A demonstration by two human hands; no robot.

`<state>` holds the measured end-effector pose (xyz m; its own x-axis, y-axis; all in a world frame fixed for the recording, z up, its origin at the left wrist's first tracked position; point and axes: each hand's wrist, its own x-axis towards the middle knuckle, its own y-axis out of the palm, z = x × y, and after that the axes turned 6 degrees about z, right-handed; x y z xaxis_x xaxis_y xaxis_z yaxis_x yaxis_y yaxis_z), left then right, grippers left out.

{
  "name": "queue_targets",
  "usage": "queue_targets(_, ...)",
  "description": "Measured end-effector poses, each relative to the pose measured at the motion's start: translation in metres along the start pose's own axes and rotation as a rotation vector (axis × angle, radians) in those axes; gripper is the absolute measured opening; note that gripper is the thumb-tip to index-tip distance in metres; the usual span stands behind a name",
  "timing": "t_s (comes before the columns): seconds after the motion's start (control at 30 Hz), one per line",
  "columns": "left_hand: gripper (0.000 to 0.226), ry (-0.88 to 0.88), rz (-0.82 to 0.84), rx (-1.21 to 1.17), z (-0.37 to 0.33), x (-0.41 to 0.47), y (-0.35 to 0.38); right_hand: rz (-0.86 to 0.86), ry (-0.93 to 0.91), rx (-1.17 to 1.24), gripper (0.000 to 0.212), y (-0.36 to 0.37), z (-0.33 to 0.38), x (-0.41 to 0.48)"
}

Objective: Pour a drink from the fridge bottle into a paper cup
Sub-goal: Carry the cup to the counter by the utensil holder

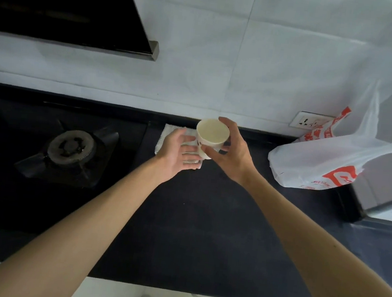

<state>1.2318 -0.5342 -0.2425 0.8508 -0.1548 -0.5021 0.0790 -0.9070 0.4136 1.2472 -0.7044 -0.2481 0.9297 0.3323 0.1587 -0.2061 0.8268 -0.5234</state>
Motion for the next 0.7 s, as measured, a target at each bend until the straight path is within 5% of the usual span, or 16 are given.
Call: queue_targets(0.7, 0.065, 0.105, 0.087, -0.208, -0.054, -0.071, 0.060, 0.013, -0.119, 0.136, 0.071, -0.071, 0.082, -0.006)
